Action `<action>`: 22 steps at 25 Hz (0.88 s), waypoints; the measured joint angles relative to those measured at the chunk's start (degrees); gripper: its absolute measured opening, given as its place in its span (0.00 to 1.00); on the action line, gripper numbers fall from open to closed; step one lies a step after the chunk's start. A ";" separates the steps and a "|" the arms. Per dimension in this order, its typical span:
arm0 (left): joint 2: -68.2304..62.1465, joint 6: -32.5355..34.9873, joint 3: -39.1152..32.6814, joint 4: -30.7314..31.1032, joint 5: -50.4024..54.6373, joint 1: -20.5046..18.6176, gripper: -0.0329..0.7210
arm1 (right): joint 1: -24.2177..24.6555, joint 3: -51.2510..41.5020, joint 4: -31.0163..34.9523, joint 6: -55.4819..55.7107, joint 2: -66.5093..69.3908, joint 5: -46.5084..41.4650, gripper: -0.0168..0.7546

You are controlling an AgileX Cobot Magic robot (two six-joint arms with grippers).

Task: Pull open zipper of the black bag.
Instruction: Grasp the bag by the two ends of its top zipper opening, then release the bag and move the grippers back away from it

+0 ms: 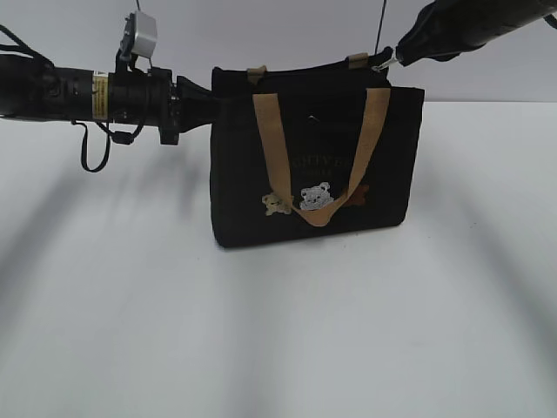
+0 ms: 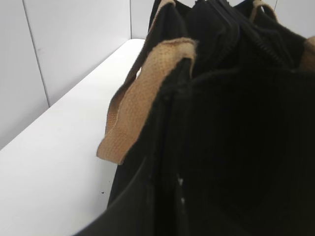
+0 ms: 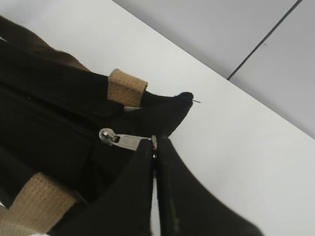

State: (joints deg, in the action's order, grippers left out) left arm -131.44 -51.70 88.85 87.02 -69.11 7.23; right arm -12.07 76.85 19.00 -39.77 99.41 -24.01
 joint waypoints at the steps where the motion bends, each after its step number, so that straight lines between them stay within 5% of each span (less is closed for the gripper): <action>1: 0.00 0.00 0.00 0.05 0.00 0.00 0.06 | 0.00 0.00 0.00 0.05 0.00 0.00 0.00; 8: 0.00 0.00 0.00 -0.05 0.00 0.00 0.07 | 0.00 0.00 0.49 0.05 0.00 0.00 0.02; 11: 0.00 -0.17 0.00 -0.65 0.00 0.00 0.11 | 0.00 0.00 0.51 0.05 0.00 -0.07 0.13; 16: 0.00 -1.18 0.00 -2.57 0.00 0.00 0.30 | 0.00 0.00 0.51 0.05 0.00 -0.37 0.44; 22: 2.51 -8.19 0.00 -0.35 3.45 0.00 0.49 | 0.00 0.00 0.46 0.05 -0.17 -0.49 0.53</action>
State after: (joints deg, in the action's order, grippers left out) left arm -128.93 -59.89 88.85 86.67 -65.66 7.23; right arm -12.07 76.85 19.46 -39.73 99.24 -24.51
